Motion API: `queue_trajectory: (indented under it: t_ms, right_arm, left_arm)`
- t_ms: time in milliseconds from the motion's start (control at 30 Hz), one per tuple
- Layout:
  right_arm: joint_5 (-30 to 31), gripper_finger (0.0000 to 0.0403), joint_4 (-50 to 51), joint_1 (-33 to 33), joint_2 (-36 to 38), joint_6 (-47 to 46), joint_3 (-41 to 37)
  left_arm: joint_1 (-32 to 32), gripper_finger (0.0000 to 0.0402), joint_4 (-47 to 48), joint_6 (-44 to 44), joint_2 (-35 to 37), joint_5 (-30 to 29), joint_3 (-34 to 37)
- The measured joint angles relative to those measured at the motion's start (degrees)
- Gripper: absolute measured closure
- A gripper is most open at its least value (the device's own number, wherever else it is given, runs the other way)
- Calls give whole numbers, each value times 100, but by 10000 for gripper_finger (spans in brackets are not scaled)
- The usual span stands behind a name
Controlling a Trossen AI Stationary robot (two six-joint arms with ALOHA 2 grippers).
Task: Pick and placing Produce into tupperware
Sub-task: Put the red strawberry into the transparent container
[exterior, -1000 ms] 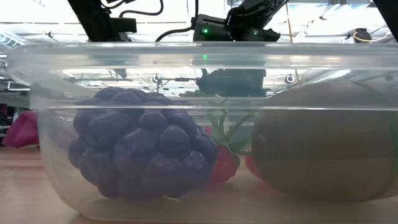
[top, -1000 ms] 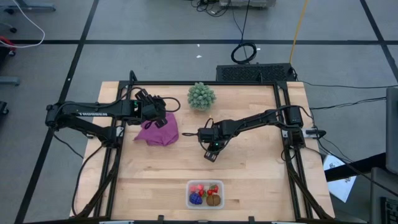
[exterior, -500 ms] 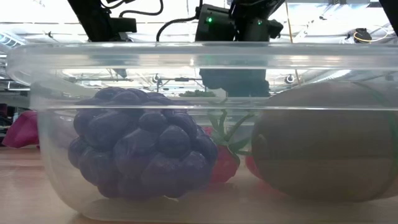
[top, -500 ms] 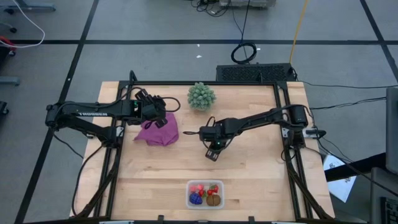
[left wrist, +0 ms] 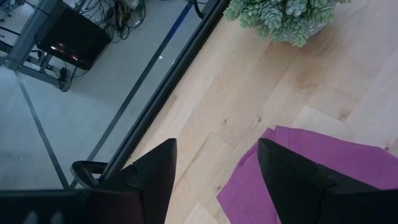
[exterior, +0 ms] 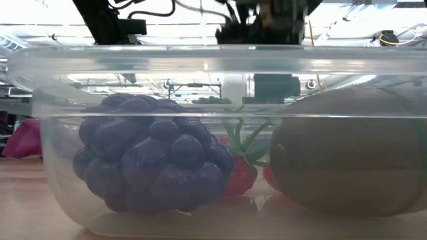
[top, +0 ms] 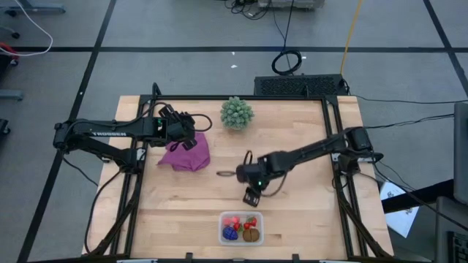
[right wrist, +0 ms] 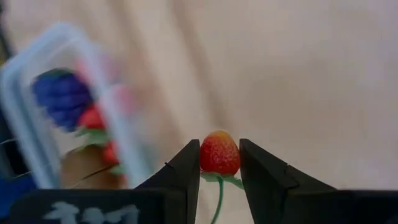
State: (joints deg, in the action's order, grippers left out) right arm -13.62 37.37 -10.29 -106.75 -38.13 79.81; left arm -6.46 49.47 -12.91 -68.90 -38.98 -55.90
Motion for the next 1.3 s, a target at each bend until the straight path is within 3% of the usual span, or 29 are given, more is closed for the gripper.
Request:
queue_trajectory:
  t_ms: [333,700,1300]
  right_arm:
    - [9,312,-1094,-973,1,-461,0]
    - [273,312,-2279,-1417,1,-581,4]
    - [771,312,-2148,-1851,-110,-1098,7]
  left_arm:
    - [0,172,0,13,0,-2,0]
    - [0,172,0,11,0,-4,0]
    - [0,172,0,77,0,-9,0]
